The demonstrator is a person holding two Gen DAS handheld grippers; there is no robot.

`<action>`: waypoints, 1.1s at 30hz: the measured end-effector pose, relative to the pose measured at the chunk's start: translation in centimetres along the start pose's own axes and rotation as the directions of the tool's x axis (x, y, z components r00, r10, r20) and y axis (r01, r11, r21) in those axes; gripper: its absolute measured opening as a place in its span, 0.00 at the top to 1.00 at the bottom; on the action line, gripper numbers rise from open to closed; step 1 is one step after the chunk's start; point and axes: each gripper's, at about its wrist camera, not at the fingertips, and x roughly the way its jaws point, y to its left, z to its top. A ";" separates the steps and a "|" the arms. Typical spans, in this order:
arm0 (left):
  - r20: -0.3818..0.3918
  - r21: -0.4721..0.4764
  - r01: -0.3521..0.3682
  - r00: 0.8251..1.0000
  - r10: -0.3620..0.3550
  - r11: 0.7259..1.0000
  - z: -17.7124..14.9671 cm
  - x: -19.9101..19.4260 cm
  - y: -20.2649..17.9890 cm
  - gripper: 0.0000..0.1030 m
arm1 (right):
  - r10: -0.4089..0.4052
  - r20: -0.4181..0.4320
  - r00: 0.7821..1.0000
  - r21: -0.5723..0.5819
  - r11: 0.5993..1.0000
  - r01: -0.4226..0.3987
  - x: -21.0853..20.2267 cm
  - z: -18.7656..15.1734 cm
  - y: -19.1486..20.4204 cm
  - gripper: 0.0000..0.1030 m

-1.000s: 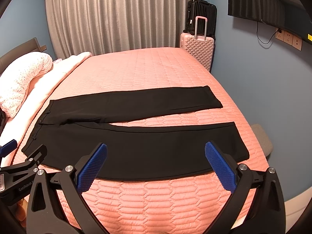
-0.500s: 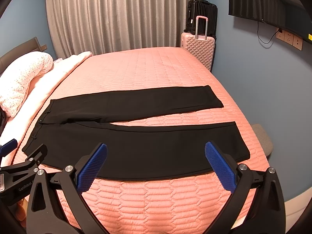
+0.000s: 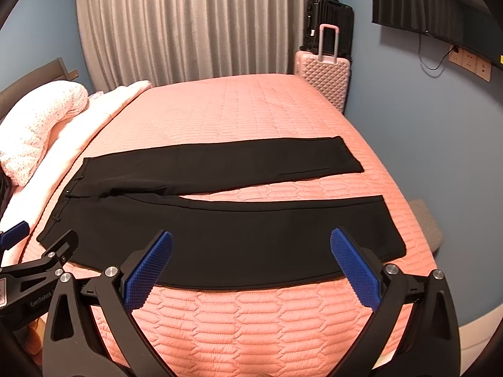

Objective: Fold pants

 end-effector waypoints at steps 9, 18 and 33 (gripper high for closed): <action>-0.097 -0.038 -0.068 0.993 0.064 0.997 1.6 6.5 1.8 0.05 | -0.024 -0.041 0.999 -0.060 0.998 0.021 10.6 4.5 -10.6 0.04; 0.011 -0.062 -0.022 1.000 0.023 0.998 5.9 13.4 -0.4 0.05 | 0.118 -0.162 0.980 0.141 0.985 -0.095 31.9 13.8 -25.4 0.04; -0.162 -0.246 0.300 0.925 -0.345 0.922 6.5 26.3 -2.7 0.05 | 0.203 -0.244 0.948 -0.105 0.966 -0.234 46.9 14.8 -28.4 0.04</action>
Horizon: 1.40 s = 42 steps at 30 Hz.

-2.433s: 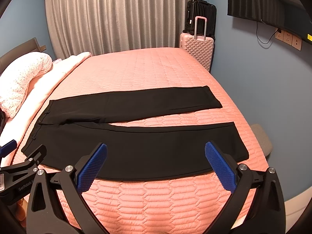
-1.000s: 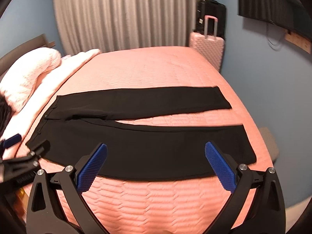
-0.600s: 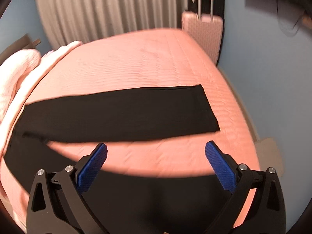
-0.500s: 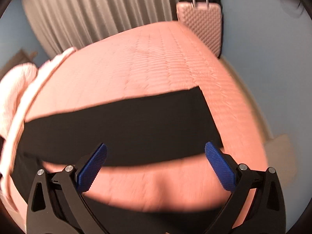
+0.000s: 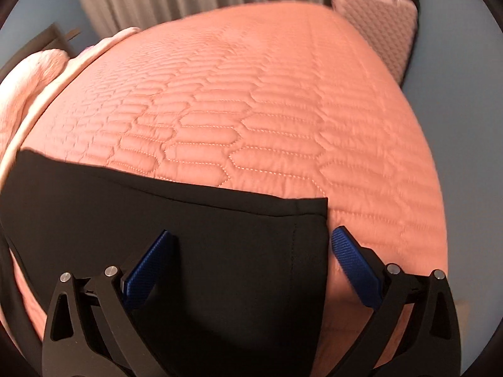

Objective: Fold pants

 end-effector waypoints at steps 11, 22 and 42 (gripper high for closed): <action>-0.020 0.002 -0.042 0.999 0.042 0.999 6.4 -1.0 9.6 0.07 | -0.074 -0.037 0.997 0.043 0.996 0.075 -0.4 0.7 -0.3 0.26; 0.012 -0.184 -0.392 0.916 0.401 0.901 25.7 1.8 36.2 0.18 | -0.130 -0.007 0.991 0.084 0.988 0.130 -0.5 0.3 -0.2 0.32; 0.058 -0.102 -0.259 0.962 0.266 0.960 22.5 -2.9 34.0 0.85 | -0.106 0.062 0.992 0.069 0.992 0.102 -6.2 1.2 3.3 0.93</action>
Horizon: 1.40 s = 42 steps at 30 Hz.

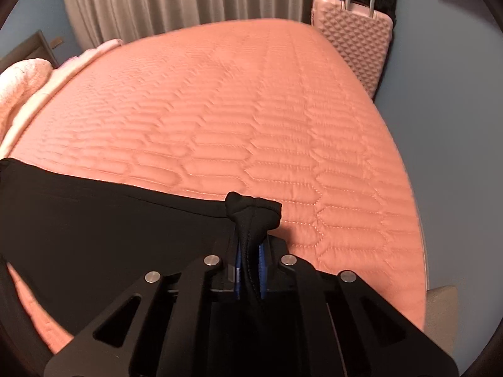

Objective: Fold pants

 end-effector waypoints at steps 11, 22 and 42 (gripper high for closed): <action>0.095 -0.004 0.126 0.988 -0.125 0.992 -8.3 -19.4 3.8 0.85 | 0.100 0.145 0.984 -0.178 0.981 -0.074 -20.3 -6.1 2.6 0.94; -0.147 0.123 -0.067 0.986 0.085 0.990 -24.6 -13.9 9.2 0.83 | 0.009 -0.165 0.986 -0.189 0.981 -0.041 -19.8 -21.5 1.9 0.70; 0.150 -0.014 -0.245 0.958 0.244 0.969 -27.2 -24.4 4.1 0.49 | 0.054 0.057 0.997 0.451 0.890 -0.074 -25.7 -23.4 -4.1 0.20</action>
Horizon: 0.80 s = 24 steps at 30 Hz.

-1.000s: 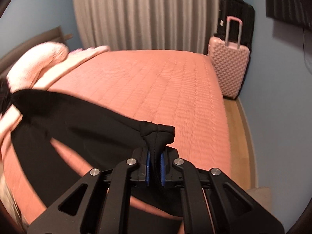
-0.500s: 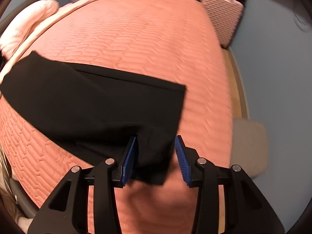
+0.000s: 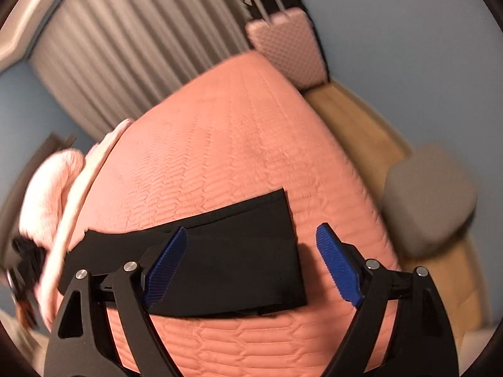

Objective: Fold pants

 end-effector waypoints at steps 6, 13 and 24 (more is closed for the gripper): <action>0.023 0.178 0.215 0.975 -0.222 0.960 -1.3 -4.6 -13.9 0.36 | -0.022 -0.139 0.990 -0.021 1.000 0.020 3.7 -1.6 0.6 0.49; -0.029 0.263 0.359 0.931 -0.365 0.896 -3.7 -7.0 -23.8 0.36 | 0.034 0.038 0.999 -0.296 0.955 -0.021 -3.9 1.9 9.5 0.96; -0.137 0.209 0.339 0.939 -0.316 0.917 -5.3 -4.3 -23.0 0.36 | -0.091 -0.185 0.979 -0.176 0.983 0.059 4.0 -6.2 -2.0 0.84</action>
